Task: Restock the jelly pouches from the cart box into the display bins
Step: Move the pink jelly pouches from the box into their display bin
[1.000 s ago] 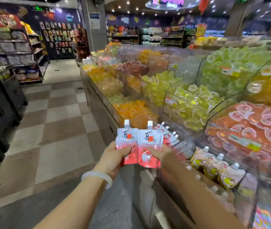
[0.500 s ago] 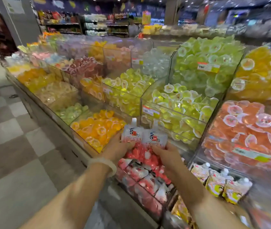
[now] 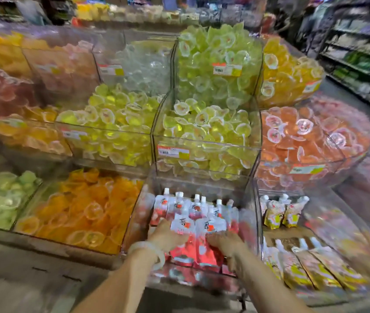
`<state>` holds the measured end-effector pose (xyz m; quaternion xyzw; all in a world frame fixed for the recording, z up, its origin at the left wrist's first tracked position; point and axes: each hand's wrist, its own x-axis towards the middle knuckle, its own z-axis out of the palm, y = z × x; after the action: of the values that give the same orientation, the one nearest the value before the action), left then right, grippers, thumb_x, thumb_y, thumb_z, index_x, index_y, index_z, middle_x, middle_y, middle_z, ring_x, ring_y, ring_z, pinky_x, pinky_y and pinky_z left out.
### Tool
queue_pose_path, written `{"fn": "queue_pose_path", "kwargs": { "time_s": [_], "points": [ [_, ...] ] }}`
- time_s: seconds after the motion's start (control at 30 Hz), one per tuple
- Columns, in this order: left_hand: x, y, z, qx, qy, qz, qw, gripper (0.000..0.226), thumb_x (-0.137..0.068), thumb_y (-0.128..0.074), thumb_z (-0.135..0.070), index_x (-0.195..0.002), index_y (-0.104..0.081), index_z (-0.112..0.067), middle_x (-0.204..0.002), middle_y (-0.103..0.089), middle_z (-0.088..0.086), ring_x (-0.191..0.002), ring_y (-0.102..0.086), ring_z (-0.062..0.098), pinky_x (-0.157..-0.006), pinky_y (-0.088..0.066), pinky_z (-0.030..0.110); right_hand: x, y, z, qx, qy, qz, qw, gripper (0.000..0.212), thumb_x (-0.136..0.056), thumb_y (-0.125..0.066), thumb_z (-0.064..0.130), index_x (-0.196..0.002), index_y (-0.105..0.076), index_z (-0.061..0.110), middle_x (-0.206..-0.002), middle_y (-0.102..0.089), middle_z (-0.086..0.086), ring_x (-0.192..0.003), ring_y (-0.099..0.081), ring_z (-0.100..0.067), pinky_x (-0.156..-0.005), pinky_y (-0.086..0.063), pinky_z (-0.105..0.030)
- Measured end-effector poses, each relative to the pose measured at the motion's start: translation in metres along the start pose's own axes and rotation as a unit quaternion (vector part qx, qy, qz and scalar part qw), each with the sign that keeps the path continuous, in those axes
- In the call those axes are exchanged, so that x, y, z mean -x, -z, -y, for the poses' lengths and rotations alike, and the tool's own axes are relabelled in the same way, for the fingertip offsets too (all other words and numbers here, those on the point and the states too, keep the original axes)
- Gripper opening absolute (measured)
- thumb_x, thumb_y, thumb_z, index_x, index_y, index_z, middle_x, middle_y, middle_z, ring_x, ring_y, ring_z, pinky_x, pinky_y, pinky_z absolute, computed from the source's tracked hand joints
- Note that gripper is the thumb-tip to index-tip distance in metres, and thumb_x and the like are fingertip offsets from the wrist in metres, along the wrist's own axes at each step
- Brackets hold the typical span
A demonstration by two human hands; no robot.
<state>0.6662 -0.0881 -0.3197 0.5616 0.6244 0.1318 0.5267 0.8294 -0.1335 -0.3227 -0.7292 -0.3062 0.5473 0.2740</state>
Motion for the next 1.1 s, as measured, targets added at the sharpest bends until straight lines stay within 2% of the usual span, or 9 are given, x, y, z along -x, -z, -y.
{"fn": "queue_pose_path", "kwargs": {
  "time_s": [0.07,0.13,0.4,0.5,0.57,0.67,0.83,1.0,1.1],
  "points": [
    [0.007,-0.001,-0.002,-0.031,0.026,0.028,0.999,0.063,-0.064,-0.071,-0.039,-0.116,-0.059,-0.005,-0.106,-0.064,0.006,-0.096,-0.06,0.017,-0.081,-0.05,0.028,-0.001,-0.004,-0.007,0.003,-0.014,-0.014,1.0,0.015,-0.087,-0.061,0.007,-0.073,-0.055,0.01,-0.054,-0.057,-0.001,-0.052,-0.053,-0.015,-0.048,-0.039,-0.021],
    [0.007,-0.002,-0.002,-0.03,0.052,0.041,0.997,0.075,-0.08,-0.07,-0.029,-0.142,-0.034,-0.006,-0.136,-0.049,0.008,-0.123,-0.05,0.022,-0.096,-0.043,0.025,-0.002,-0.003,-0.012,-0.013,-0.029,-0.045,0.998,0.023,-0.085,-0.064,0.009,-0.066,-0.053,0.015,-0.057,-0.053,0.002,-0.047,-0.048,-0.01,-0.04,-0.038,-0.019],
    [-0.01,-0.023,-0.004,-0.09,0.062,0.092,0.99,0.08,-0.088,-0.063,-0.023,-0.149,-0.014,-0.008,-0.151,-0.03,0.009,-0.136,-0.034,0.026,-0.101,-0.035,0.031,-0.001,0.012,-0.008,0.042,-0.016,-0.077,0.996,0.017,-0.084,-0.066,0.012,-0.079,-0.053,0.021,-0.092,-0.059,-0.006,-0.085,-0.058,-0.022,-0.079,-0.05,-0.033],
    [-0.015,-0.027,-0.005,-0.158,0.074,0.103,0.979,0.074,-0.09,-0.06,-0.025,-0.147,-0.019,-0.006,-0.141,-0.043,0.009,-0.122,-0.048,0.024,-0.085,-0.042,0.027,-0.005,0.016,-0.006,0.189,-0.05,-0.053,0.979,0.011,-0.09,-0.056,0.019,-0.099,-0.055,0.012,-0.097,-0.061,-0.007,-0.08,-0.054,-0.014,-0.073,-0.042,-0.024],
    [-0.011,-0.026,-0.008,-0.202,0.067,0.12,0.97,0.074,-0.092,-0.056,-0.024,-0.148,-0.012,-0.002,-0.118,-0.055,0.007,-0.094,-0.055,0.015,-0.065,-0.041,0.02,-0.002,0.014,-0.005,0.271,-0.06,-0.071,0.958,0.046,-0.094,-0.052,0.023,-0.132,-0.036,0.002,-0.127,-0.054,-0.014,-0.101,-0.054,-0.017,-0.082,-0.041,-0.023],
    [-0.01,-0.028,-0.007,-0.284,0.016,0.103,0.953,0.077,-0.092,-0.055,-0.015,-0.148,-0.004,-0.001,-0.086,-0.054,0.0,-0.07,-0.053,0.011,-0.053,-0.039,0.019,0.002,0.005,-0.012,0.348,-0.073,-0.089,0.931,0.076,-0.093,-0.055,0.018,-0.148,-0.004,0.002,-0.148,-0.031,-0.018,-0.135,-0.035,-0.028,-0.106,-0.033,-0.031],
    [-0.013,-0.036,-0.004,-0.343,-0.085,0.076,0.933,0.072,-0.089,-0.054,-0.002,-0.146,-0.013,-0.016,-0.099,-0.056,0.009,-0.089,-0.059,0.022,-0.07,-0.046,0.03,0.004,0.001,-0.016,0.456,-0.033,-0.072,0.886,0.054,-0.092,-0.045,0.011,-0.143,-0.029,0.008,-0.145,-0.028,-0.019,-0.135,-0.033,-0.033,-0.109,-0.031,-0.033],
    [-0.018,-0.034,-0.009,-0.33,-0.043,0.137,0.933,0.075,-0.089,-0.06,-0.011,-0.149,-0.015,-0.019,-0.129,-0.052,0.008,-0.107,-0.059,0.021,-0.09,-0.05,0.03,0.006,0.004,-0.008,0.499,0.002,0.012,0.866,0.039,-0.092,-0.043,0.007,-0.13,-0.05,0.006,-0.133,-0.047,-0.02,-0.124,-0.047,-0.032,-0.1,-0.042,-0.034],
    [-0.02,-0.031,-0.01,-0.299,-0.026,0.156,0.941,0.079,-0.083,-0.069,-0.017,-0.145,-0.02,-0.023,-0.135,-0.048,0.006,-0.108,-0.057,0.021,-0.085,-0.048,0.027,0.006,0.006,-0.005,0.511,-0.015,0.06,0.857,0.031,-0.092,-0.042,0.006,-0.119,-0.054,-0.002,-0.128,-0.048,-0.023,-0.117,-0.049,-0.032,-0.094,-0.044,-0.032]
  ]
}}
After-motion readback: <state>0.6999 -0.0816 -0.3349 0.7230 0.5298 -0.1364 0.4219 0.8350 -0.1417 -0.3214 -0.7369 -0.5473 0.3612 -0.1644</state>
